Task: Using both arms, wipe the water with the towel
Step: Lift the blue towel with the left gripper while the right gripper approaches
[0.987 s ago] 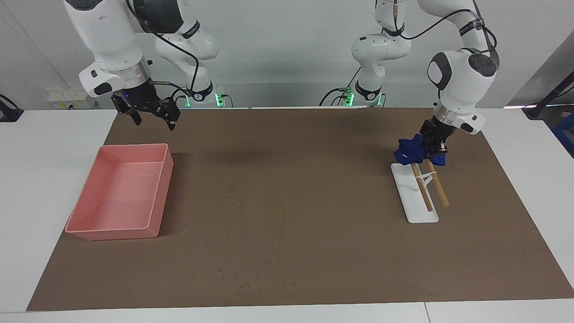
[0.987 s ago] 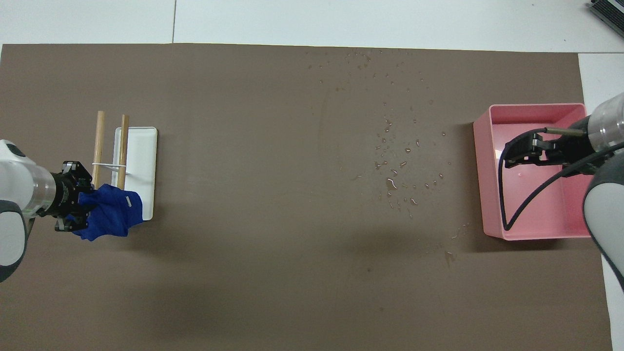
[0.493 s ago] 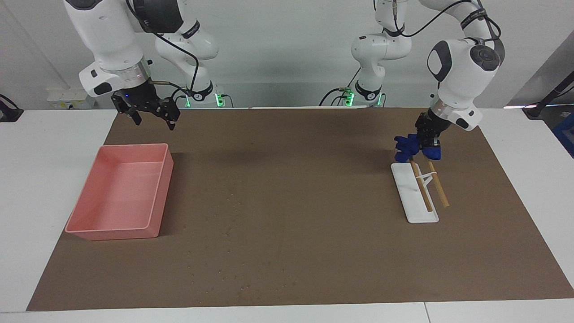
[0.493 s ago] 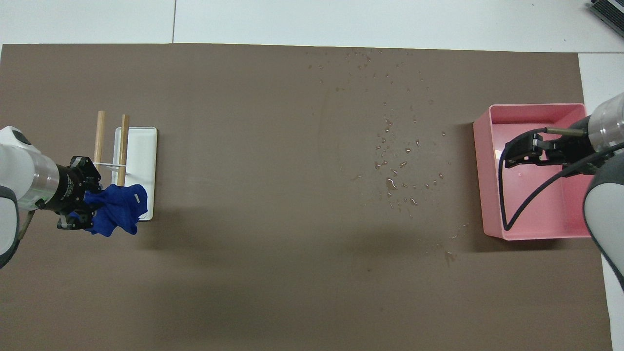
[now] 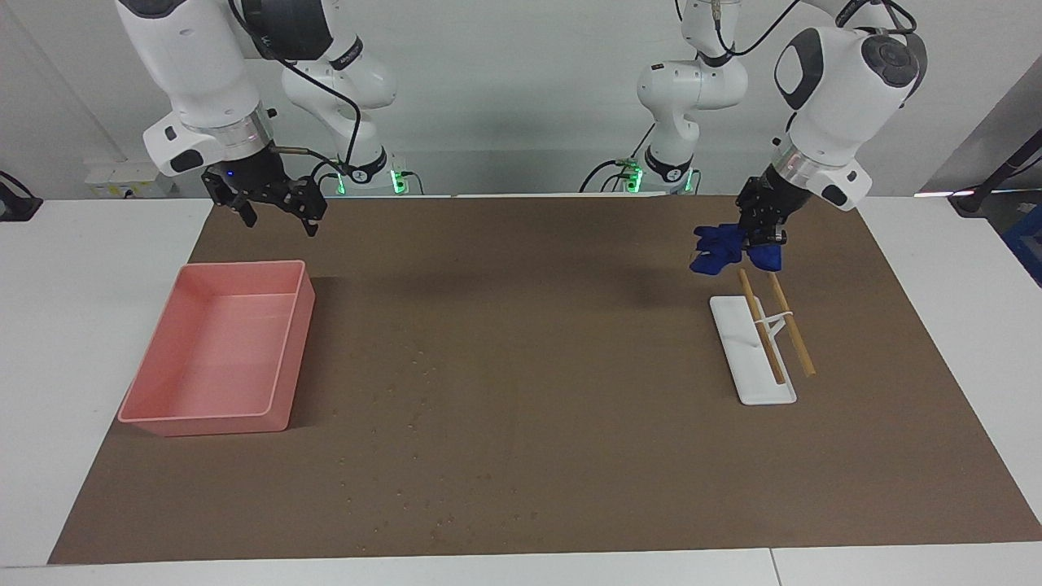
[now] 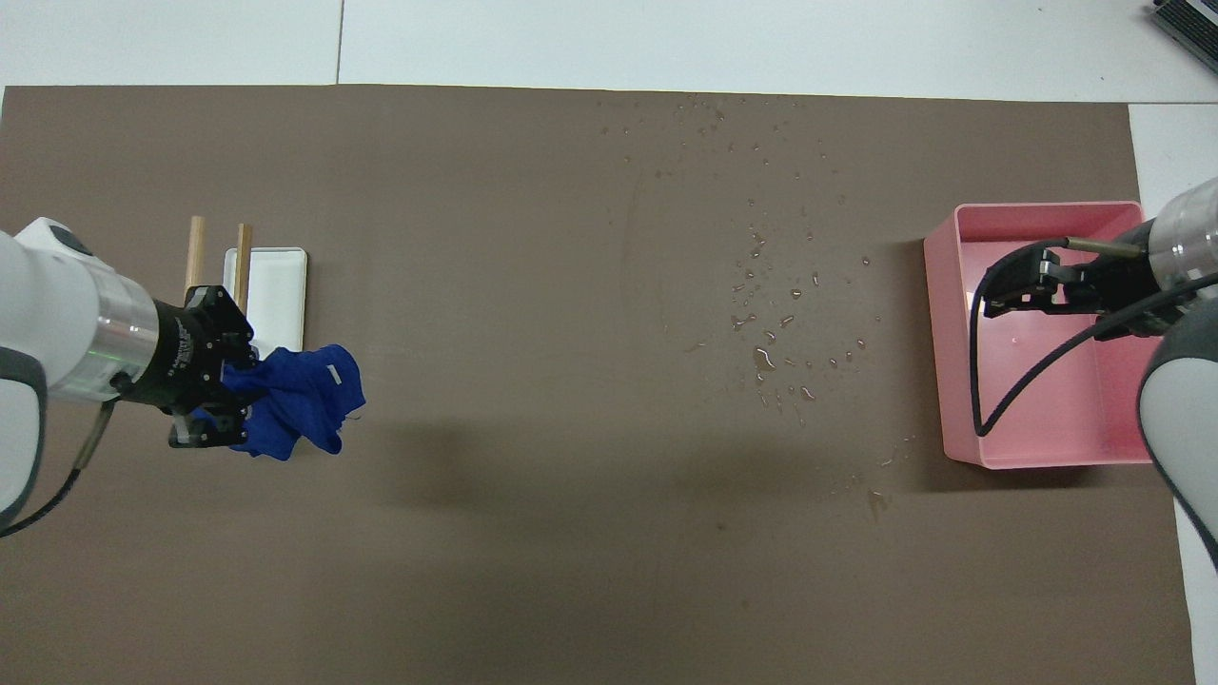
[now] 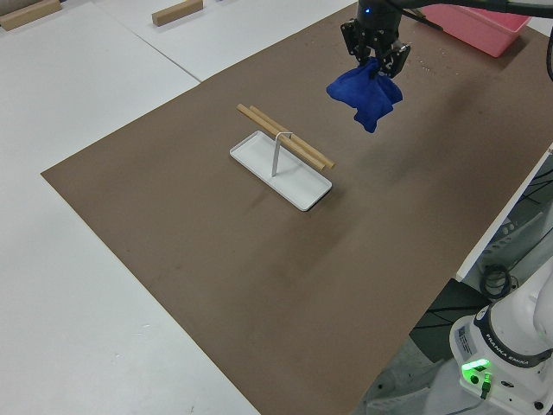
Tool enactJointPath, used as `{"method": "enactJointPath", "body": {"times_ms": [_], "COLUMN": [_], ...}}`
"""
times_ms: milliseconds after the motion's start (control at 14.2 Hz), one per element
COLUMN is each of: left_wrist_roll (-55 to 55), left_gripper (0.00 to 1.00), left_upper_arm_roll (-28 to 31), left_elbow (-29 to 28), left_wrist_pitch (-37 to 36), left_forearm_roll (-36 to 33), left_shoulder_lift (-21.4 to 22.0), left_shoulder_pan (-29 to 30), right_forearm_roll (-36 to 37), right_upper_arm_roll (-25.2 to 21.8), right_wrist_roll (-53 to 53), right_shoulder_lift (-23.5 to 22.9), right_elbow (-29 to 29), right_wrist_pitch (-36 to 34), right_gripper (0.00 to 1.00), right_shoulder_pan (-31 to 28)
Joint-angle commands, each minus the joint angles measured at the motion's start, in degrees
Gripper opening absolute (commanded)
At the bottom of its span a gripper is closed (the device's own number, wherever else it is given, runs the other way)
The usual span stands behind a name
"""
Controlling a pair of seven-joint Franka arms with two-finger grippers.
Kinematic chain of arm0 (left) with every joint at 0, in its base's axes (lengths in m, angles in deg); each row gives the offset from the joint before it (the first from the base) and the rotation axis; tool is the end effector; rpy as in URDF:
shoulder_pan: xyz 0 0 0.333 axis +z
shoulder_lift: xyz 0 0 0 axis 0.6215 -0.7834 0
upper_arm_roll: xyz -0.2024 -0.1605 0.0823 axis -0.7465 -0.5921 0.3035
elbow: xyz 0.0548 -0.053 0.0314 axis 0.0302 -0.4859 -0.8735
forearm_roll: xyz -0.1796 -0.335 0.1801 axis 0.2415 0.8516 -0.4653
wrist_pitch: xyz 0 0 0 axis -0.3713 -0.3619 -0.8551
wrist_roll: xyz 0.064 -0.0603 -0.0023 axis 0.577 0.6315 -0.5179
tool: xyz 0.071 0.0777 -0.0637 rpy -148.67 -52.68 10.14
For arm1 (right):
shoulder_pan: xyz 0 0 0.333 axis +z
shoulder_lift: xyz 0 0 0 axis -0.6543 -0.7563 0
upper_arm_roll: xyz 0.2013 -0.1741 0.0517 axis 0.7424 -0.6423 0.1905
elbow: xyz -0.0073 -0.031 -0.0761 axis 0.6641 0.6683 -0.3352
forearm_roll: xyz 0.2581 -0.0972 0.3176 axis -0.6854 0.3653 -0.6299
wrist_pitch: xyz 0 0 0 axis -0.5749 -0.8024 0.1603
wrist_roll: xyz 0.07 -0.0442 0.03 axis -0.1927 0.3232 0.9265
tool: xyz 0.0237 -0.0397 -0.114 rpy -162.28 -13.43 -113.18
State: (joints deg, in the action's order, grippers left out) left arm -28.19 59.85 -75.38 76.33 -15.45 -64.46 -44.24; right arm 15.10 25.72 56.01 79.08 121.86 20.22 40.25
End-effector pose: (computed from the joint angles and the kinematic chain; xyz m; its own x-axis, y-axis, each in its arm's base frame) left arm 0.5321 -0.1358 0.4831 0.0379 0.9911 -0.1275 0.9972 -0.0458 -0.0591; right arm 0.5809 0.0491 0.5517 0.9616 -0.2744 -0.0034 -0.2742 -0.9612 0.0285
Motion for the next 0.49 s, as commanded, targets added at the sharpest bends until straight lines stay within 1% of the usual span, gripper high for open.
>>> {"method": "enactJointPath", "body": {"times_ms": [0, 141, 282, 423], "left_wrist_roll": [-9.1, -15.6, -20.9, -27.1], "left_gripper": [0.0, 0.0, 0.0, 0.0], "left_upper_arm_roll": [-4.2, -7.5, -10.3, -14.1], "left_elbow": [1.0, 2.2, 3.9, 4.7], "left_wrist_pitch": [-0.6, 0.2, 1.1, 4.4], "left_forearm_roll": [0.8, 2.4, 5.5, 9.2], "left_shoulder_lift": [0.3, 0.2, 0.2, 0.1], "left_shoulder_pan": [-0.9, -0.9, -1.0, -1.0], "right_forearm_roll": [-1.6, -3.0, -6.5, -12.9], "right_upper_arm_roll": [0.3, 0.4, 0.4, 0.3], "right_wrist_roll": [-10.1, -18.1, -25.0, -34.8], "right_shoulder_lift": [1.0, 0.6, 0.3, 0.0], "right_elbow": [1.3, 1.2, 1.2, 1.1], "right_wrist_pitch": [2.6, 3.7, 4.8, 6.6], "right_gripper": [1.0, 1.0, 1.0, 1.0], "right_shoulder_pan": [2.3, 4.7, 6.1, 6.9]}}
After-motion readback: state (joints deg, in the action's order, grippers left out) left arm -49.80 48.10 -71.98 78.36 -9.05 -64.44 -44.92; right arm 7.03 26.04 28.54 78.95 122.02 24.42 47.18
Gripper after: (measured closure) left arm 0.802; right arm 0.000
